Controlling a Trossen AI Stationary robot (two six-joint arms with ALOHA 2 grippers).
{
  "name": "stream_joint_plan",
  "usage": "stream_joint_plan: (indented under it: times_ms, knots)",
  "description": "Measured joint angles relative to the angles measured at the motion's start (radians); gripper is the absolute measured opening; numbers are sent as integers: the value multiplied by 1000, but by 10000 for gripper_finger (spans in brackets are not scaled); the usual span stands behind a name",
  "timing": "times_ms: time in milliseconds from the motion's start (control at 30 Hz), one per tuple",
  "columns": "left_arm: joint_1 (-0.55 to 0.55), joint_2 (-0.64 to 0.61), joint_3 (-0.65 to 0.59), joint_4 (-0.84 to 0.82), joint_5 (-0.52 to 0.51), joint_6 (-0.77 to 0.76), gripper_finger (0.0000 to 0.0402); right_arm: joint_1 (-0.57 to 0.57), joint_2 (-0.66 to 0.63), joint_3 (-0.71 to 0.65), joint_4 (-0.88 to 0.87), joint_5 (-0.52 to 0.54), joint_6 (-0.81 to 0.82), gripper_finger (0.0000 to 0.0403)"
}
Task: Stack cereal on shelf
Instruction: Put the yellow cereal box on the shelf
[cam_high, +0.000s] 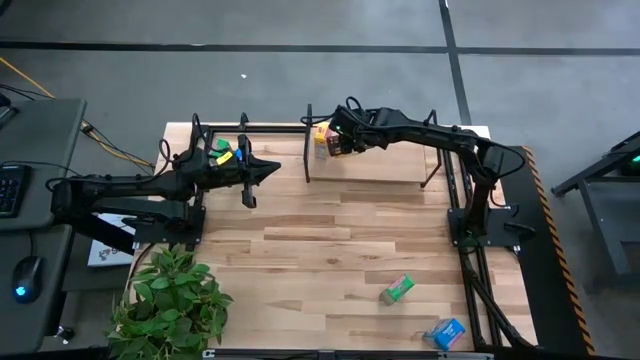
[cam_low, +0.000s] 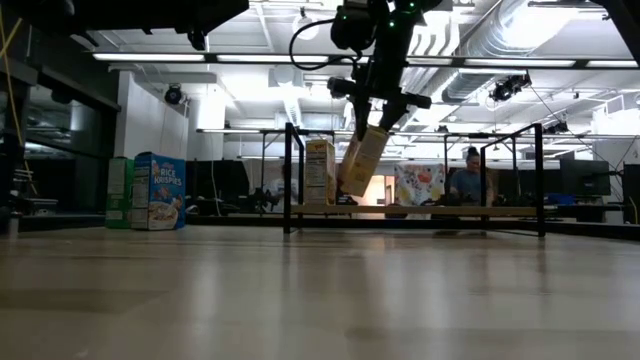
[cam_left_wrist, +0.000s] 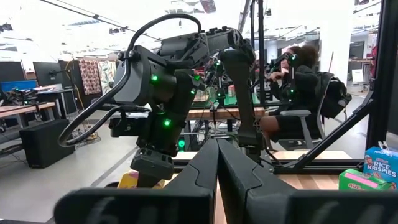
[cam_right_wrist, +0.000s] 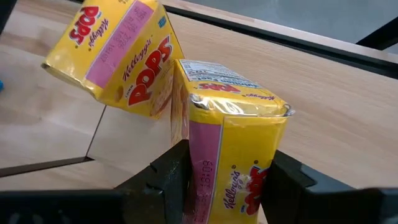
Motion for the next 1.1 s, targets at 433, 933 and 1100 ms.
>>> stream_joint_plan:
  times_ms: [433, 933, 1100]
  knots:
    - [0, 0, 0, 0, 0, -1, 0, 0, 0, 0, -4, -26, -44, 154]
    - [0, 0, 0, 0, 0, 0, 0, 0, 0, 0, -4, 9, -62, 215]
    - [0, 0, 0, 0, 0, 0, 0, 0, -1, -33, 12, 7, -60, 233]
